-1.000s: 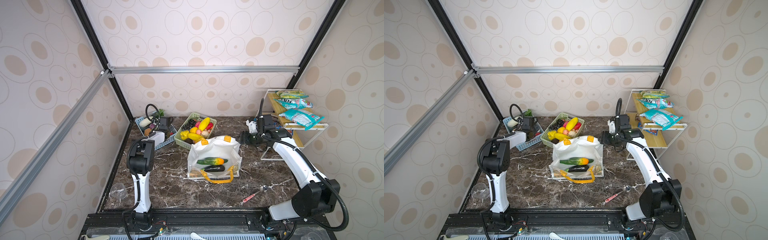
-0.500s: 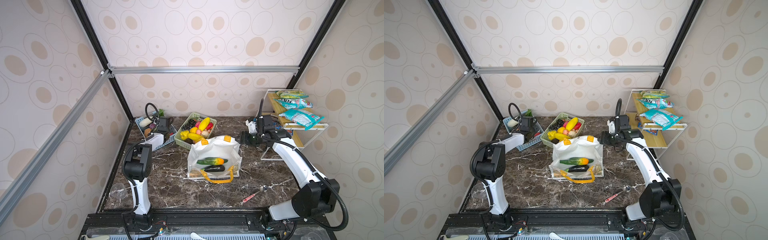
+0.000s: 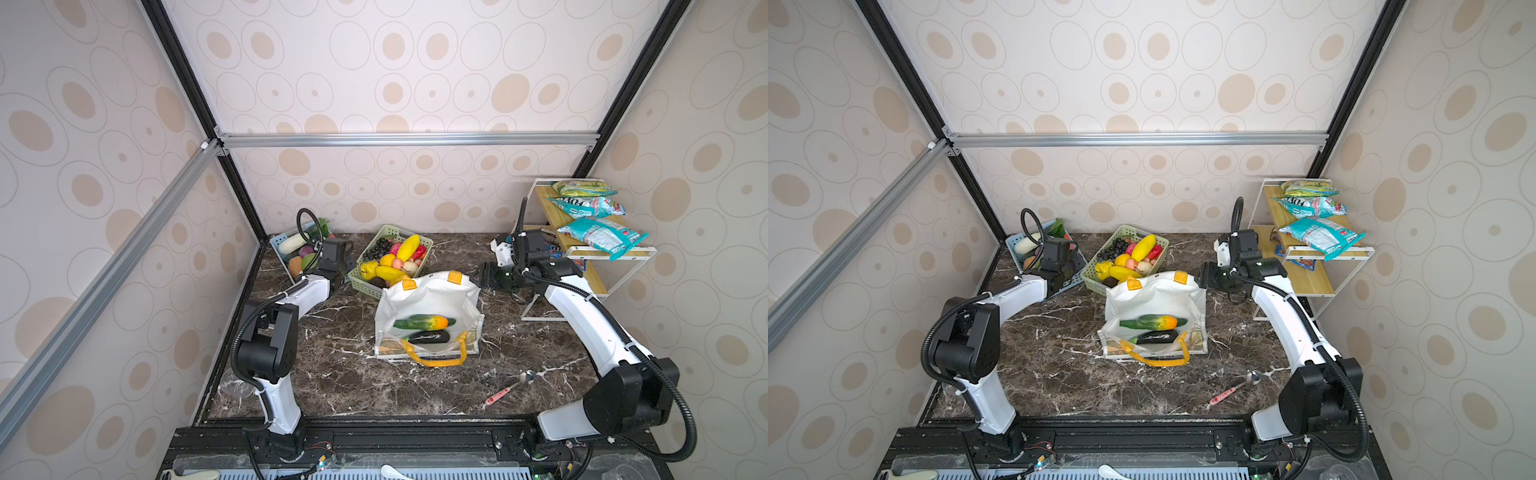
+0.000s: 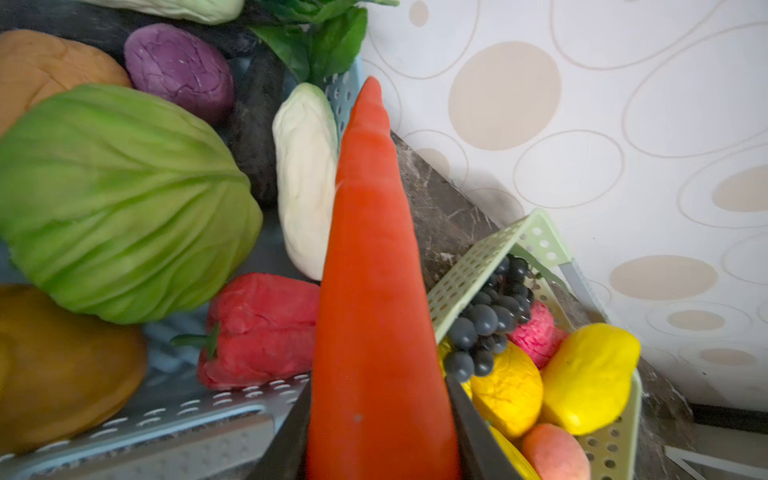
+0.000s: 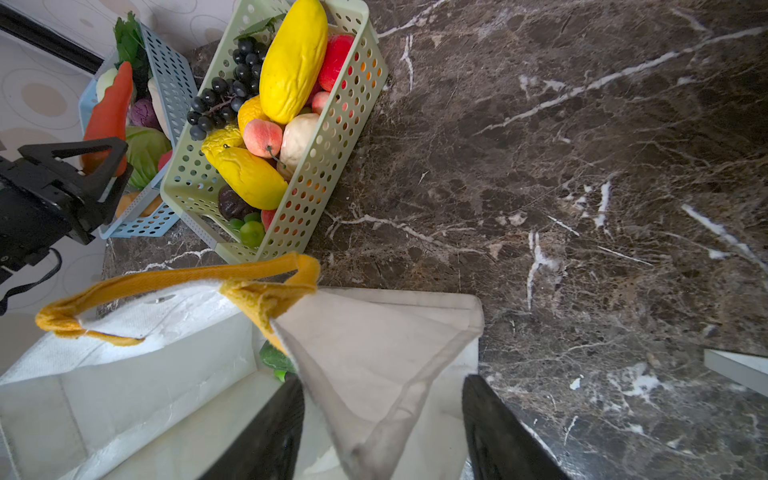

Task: Place the food into the grocery bag and tie it
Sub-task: 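Lower the left gripper and grasp the red carrot by its thick end, then lift the red carrot with the left gripper and carry it to the tote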

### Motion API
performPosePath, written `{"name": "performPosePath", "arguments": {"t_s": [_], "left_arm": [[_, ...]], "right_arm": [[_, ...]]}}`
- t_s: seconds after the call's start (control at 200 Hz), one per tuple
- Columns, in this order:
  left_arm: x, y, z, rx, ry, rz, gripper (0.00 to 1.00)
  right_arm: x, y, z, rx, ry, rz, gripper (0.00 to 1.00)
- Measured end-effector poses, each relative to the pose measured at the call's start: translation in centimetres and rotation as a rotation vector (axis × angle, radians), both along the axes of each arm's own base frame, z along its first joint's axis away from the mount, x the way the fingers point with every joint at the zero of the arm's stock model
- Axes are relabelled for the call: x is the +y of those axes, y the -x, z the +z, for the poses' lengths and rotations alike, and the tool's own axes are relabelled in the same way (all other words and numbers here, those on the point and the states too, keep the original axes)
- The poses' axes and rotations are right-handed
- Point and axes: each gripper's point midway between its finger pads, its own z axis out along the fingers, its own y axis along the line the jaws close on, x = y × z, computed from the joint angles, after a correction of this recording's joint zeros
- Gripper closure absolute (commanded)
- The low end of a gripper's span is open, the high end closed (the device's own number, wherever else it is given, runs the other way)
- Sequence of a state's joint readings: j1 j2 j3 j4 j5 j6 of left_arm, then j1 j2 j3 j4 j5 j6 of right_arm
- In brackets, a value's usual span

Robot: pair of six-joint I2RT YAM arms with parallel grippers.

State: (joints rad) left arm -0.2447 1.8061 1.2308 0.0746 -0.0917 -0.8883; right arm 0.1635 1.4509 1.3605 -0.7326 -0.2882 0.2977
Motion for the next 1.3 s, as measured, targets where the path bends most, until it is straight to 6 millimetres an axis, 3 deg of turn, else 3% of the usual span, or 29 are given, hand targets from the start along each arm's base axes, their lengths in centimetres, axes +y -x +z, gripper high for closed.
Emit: {"name": "performPosePath", "arguments": {"t_s": [0.335, 0.7, 1.3], "left_arm": [[-5.1, 4.2, 4.9, -0.094, 0.046, -0.167, 0.63], [-10.3, 9.4, 8.2, -0.156, 0.105, -0.341, 0.62], [-14.7, 15.9, 13.9, -0.285, 0.167, -0.503, 0.61]], "right_arm": [[0.2, 0.2, 0.0, 0.005, -0.003, 0.008, 0.36], [0.1, 0.1, 0.3, 0.013, 0.01, 0.008, 0.36], [0.3, 0.4, 0.0, 0.023, 0.026, 0.016, 0.37]]}}
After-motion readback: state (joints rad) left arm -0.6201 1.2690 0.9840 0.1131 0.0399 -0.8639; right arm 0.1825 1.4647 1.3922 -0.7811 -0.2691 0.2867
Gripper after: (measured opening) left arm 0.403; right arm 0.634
